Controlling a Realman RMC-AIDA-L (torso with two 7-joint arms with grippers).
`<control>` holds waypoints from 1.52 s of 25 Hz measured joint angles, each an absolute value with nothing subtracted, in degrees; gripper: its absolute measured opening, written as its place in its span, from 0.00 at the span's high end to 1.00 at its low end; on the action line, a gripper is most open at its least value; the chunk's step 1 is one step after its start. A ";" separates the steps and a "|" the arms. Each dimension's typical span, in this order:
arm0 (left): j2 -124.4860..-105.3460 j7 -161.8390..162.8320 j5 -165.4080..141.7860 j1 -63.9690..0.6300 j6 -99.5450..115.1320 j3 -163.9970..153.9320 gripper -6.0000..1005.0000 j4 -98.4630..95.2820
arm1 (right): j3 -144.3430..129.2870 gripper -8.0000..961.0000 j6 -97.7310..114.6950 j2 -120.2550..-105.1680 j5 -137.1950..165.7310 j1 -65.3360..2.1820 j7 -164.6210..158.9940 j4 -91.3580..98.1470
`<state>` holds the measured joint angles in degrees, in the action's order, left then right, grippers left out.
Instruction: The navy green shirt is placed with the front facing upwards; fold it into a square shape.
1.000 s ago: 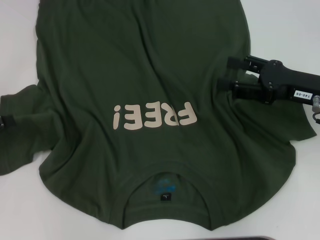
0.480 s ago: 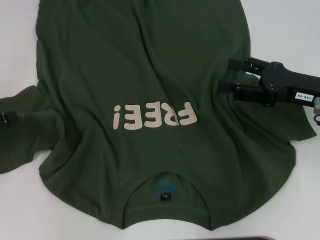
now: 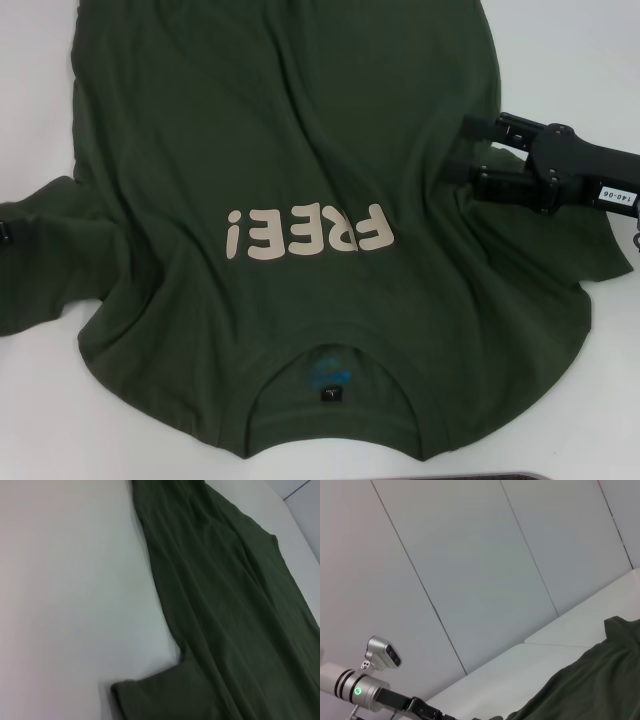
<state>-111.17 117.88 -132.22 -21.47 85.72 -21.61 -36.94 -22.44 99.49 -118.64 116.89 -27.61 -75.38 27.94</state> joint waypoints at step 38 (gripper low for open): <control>-114.66 117.24 -124.95 -27.19 94.41 -21.32 0.99 -38.25 | -22.62 0.04 99.46 -119.12 116.89 -27.15 -75.02 27.45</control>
<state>-114.66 117.24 -124.95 -27.18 94.41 -21.32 -38.25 -22.62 99.46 -119.12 116.89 -27.15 -75.03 27.45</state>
